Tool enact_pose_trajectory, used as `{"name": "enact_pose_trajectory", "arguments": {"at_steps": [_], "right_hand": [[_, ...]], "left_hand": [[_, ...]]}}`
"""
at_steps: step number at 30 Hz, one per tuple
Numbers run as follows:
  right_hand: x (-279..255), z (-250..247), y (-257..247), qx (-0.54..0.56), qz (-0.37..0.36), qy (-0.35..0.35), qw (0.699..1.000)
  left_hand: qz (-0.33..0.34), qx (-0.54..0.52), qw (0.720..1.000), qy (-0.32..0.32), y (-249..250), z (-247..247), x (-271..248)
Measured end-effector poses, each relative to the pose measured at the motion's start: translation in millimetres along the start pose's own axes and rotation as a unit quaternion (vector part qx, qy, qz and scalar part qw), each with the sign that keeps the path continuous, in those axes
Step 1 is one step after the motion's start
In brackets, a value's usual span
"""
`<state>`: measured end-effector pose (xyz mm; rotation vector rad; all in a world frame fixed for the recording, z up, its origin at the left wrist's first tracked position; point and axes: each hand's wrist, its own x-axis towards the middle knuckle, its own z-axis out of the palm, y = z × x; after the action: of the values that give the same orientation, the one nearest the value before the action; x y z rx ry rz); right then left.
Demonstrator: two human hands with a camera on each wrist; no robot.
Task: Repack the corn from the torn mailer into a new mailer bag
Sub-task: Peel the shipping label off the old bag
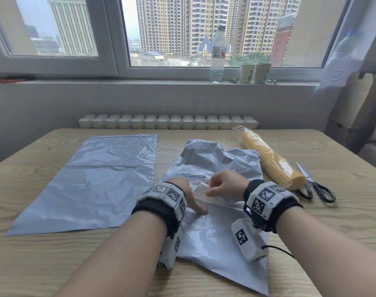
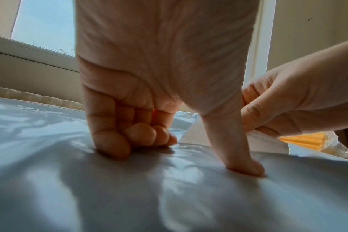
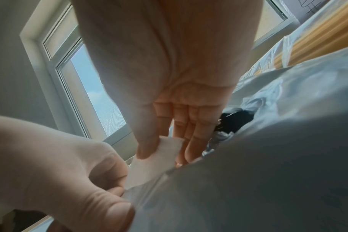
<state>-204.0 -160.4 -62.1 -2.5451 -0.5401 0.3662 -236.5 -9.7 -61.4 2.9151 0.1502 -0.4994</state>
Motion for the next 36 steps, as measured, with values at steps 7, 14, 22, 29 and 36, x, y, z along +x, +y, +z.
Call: {"name": "enact_pose_trajectory", "arguments": {"at_steps": [7,14,22,29,36], "right_hand": [[-4.1,-4.1,-2.0,0.002,0.001,0.006,1.000],[-4.5,-5.4,-0.9,0.012,0.005,0.007,1.000],[-3.4,-5.1,-0.7,0.003,0.009,0.016,1.000],[-3.7,-4.9,0.0,-0.006,0.004,0.036,0.999],[-2.0,-5.5,1.0,-0.026,0.016,0.049,0.998]], "left_hand": [[0.002,0.017,1.000,0.003,1.0,-0.7,-2.1],[0.008,0.020,1.000,-0.002,2.6,-2.8,-4.7],[-0.002,0.019,1.000,-0.001,2.0,-2.8,-4.8],[-0.008,0.032,0.999,-0.008,3.4,-3.1,-3.7],[-0.001,0.032,0.999,0.006,2.8,-0.8,-2.2]]}}
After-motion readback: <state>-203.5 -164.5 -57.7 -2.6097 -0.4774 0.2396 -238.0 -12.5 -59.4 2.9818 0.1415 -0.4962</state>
